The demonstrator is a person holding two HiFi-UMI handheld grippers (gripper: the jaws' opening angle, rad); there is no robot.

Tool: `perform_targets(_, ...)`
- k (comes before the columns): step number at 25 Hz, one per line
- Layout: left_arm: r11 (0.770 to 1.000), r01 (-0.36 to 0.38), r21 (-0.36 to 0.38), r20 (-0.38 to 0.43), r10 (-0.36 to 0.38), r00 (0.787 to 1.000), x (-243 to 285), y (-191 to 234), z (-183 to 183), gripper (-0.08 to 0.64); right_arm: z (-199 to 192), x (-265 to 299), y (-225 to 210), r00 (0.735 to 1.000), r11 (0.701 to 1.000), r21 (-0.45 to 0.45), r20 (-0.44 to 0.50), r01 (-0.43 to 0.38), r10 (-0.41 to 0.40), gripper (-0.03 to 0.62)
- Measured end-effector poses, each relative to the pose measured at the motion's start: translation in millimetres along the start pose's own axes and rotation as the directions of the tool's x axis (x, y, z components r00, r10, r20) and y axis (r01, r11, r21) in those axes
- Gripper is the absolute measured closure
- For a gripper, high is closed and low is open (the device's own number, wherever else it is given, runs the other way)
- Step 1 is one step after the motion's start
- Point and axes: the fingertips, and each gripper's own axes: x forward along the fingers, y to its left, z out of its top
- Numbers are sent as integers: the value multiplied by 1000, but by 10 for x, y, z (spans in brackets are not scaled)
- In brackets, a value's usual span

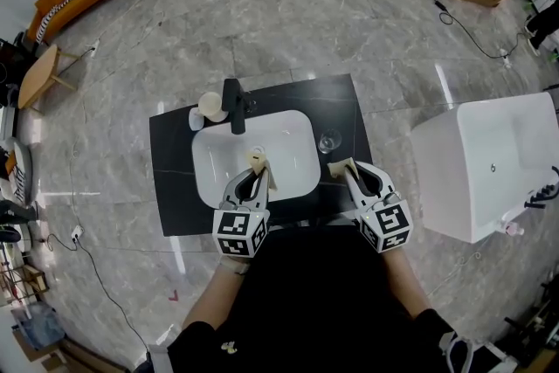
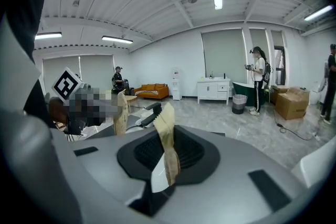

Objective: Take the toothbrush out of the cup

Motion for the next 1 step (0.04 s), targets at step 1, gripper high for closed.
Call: perform_targets(1,1000,-2,-1,0,2,1000,-5,7,-2,517,5,7,6,1000,1000,-1,1,-2,2,532)
